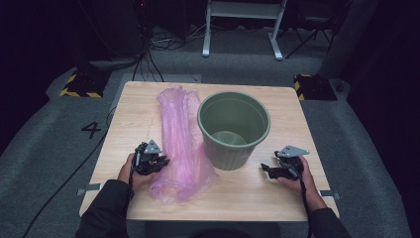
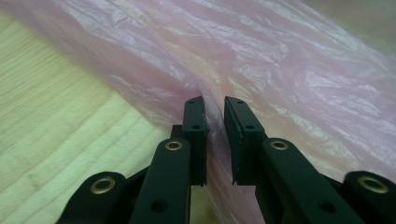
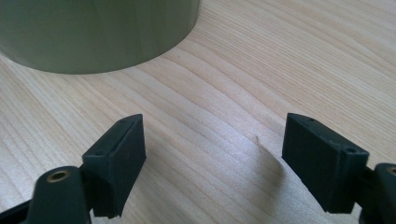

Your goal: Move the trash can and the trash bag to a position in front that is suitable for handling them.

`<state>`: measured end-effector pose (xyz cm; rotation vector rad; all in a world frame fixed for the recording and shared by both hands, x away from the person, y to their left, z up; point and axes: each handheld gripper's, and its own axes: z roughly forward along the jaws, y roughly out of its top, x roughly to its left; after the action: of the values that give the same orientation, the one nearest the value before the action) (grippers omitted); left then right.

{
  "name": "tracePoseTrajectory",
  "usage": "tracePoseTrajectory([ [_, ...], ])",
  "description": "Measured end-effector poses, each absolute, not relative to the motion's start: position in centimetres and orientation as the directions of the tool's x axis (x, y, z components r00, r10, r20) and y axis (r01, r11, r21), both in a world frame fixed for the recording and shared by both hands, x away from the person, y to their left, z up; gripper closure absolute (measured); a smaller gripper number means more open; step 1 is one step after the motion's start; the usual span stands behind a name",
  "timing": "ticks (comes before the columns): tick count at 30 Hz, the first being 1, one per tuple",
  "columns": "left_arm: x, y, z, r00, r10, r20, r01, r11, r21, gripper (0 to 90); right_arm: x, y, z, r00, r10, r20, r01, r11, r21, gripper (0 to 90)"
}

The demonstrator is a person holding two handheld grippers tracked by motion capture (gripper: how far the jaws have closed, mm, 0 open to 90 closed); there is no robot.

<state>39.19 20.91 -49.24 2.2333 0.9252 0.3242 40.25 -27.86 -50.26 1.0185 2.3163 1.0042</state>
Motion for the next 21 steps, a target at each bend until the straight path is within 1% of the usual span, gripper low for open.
tracePoseTrajectory([
  [7,38.0,19.3,-49.2,0.748,0.664,-0.024,0.5,-0.539,0.678,78.2,40.3,-27.9,-50.3,-0.645,0.76,-0.079,0.462,0.47,0.752,21.5],
  [10,37.7,19.0,-49.3,0.747,0.665,-0.021,0.496,-0.536,0.683,75.2,40.3,-27.9,-50.3,-0.645,0.76,-0.076,0.464,0.468,0.752,21.5],
  [12,37.6,19.0,-49.3,0.739,0.673,-0.026,0.504,-0.526,0.685,71.6,40.3,-27.9,-50.3,-0.645,0.76,-0.076,0.464,0.468,0.752,21.5],
  [14,37.4,19.1,-49.3,0.738,0.674,-0.027,0.499,-0.519,0.694,65.6,40.3,-27.9,-50.3,-0.646,0.76,-0.075,0.464,0.469,0.752,21.5],
  [15,37.3,19.1,-49.3,0.733,0.68,-0.03,0.501,-0.509,0.7,58.4,40.3,-27.9,-50.3,-0.647,0.759,-0.075,0.463,0.469,0.752,21.5],
  [16,37.1,19.2,-49.2,0.729,0.683,-0.038,0.509,-0.504,0.697,55.4,40.3,-27.9,-50.3,-0.646,0.759,-0.076,0.463,0.469,0.752,21.5],
  [19,36.7,19.6,-49.1,0.714,0.698,-0.052,0.515,-0.475,0.713,38.2,40.3,-27.9,-50.3,-0.646,0.76,-0.074,0.465,0.468,0.752,21.5],
  [21,36.4,20.0,-48.8,0.713,0.699,-0.059,0.508,-0.456,0.731,30.8,40.3,-27.9,-50.3,-0.645,0.761,-0.072,0.466,0.467,0.751,21.4],
])
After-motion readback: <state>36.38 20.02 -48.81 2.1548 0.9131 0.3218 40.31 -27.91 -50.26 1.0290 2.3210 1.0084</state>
